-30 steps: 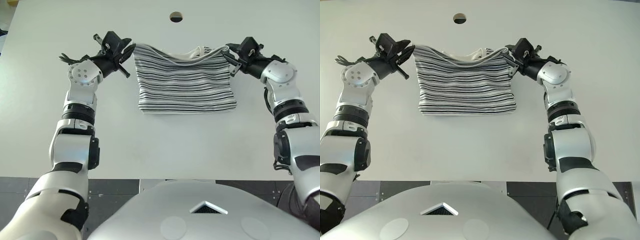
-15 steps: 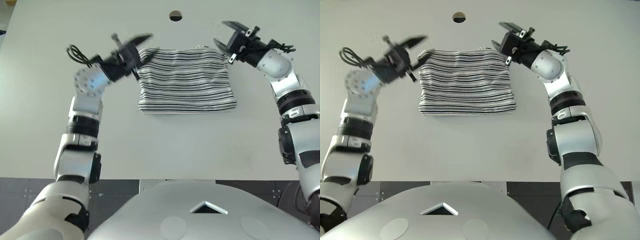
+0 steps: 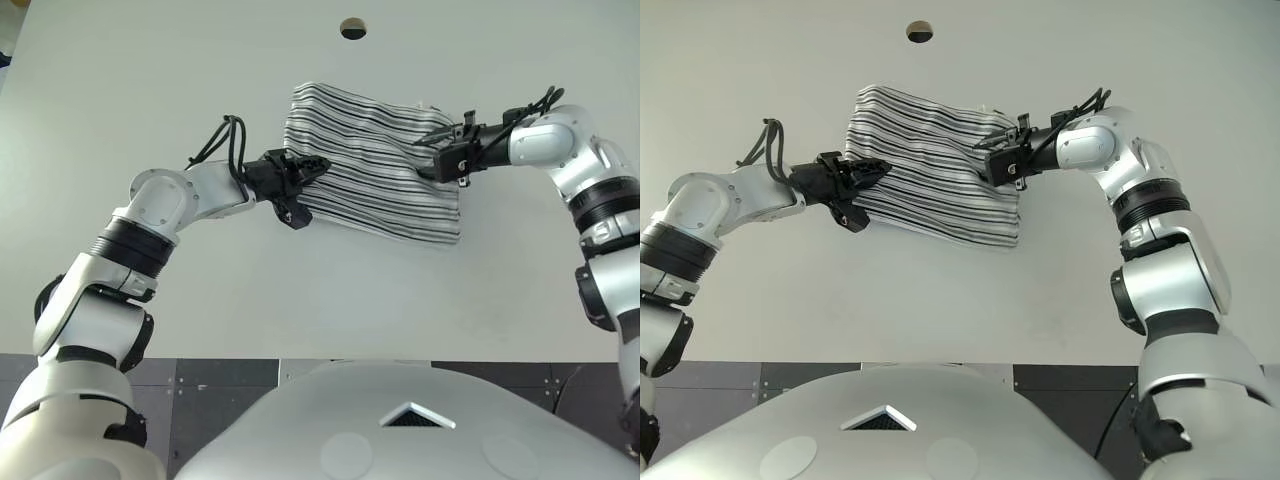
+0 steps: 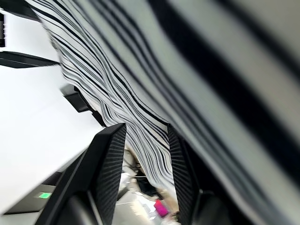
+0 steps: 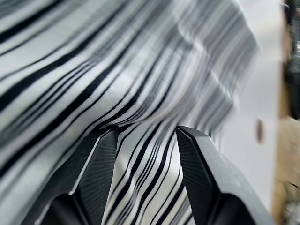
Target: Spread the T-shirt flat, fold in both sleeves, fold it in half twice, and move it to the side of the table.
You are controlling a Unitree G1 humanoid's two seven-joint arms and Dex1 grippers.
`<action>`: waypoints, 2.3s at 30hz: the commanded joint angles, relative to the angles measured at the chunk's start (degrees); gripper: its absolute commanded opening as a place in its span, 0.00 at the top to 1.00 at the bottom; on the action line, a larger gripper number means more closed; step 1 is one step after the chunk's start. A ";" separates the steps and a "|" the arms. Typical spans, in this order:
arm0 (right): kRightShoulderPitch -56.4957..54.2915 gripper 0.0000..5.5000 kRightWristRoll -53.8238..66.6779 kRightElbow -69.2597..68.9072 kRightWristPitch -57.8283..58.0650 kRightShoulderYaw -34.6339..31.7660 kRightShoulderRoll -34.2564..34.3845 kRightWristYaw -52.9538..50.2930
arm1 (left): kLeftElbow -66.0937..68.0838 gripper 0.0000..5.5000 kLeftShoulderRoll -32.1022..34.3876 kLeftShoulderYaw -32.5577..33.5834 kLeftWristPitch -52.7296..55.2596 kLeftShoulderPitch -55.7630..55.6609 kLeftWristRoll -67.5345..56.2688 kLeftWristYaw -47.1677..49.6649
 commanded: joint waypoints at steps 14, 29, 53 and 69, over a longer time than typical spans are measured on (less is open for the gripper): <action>15.20 0.59 17.41 -41.48 27.55 5.58 -2.52 24.33 | 11.85 0.70 -7.63 -29.14 1.06 -27.60 21.47 31.67; 32.59 0.59 37.13 -42.66 37.78 -21.40 -15.91 23.06 | -15.50 0.70 22.47 -5.50 -10.81 8.73 -53.04 12.65; 54.09 0.41 8.33 -36.12 -1.18 -21.48 -22.98 6.17 | -24.34 0.45 26.58 4.78 -5.47 49.55 -57.69 -18.07; 49.76 0.41 1.41 -35.50 -4.29 -13.22 -22.74 -3.54 | -22.69 0.45 14.14 5.88 -5.26 46.11 -50.50 -23.67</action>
